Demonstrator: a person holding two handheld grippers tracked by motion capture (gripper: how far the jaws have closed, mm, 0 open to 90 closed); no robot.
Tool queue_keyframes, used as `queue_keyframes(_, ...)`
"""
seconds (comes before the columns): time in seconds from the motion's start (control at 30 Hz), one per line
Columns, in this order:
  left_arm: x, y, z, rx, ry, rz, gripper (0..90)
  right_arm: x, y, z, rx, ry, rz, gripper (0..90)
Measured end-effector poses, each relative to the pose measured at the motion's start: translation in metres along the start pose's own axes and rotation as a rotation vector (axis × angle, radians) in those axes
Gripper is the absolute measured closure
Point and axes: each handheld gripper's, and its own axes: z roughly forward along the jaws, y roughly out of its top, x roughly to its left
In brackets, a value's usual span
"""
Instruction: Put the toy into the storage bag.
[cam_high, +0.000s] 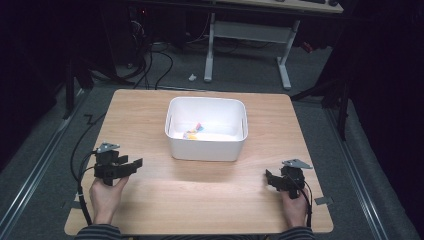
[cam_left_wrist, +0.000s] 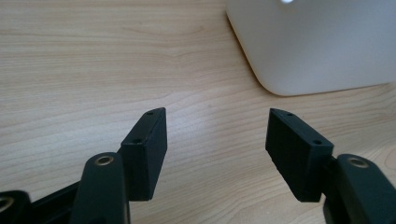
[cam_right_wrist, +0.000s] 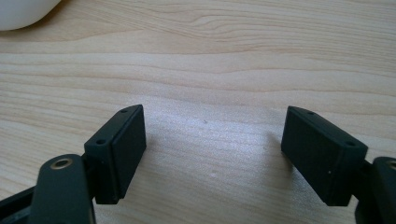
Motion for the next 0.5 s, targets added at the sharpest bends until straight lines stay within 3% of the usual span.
queue_keyframes(0.5, -0.003, -0.016, 0.018, 0.025, 0.006, 0.002, 36.2, 0.0, 0.0, 0.0, 0.002, 0.001, 0.002, 22.2)
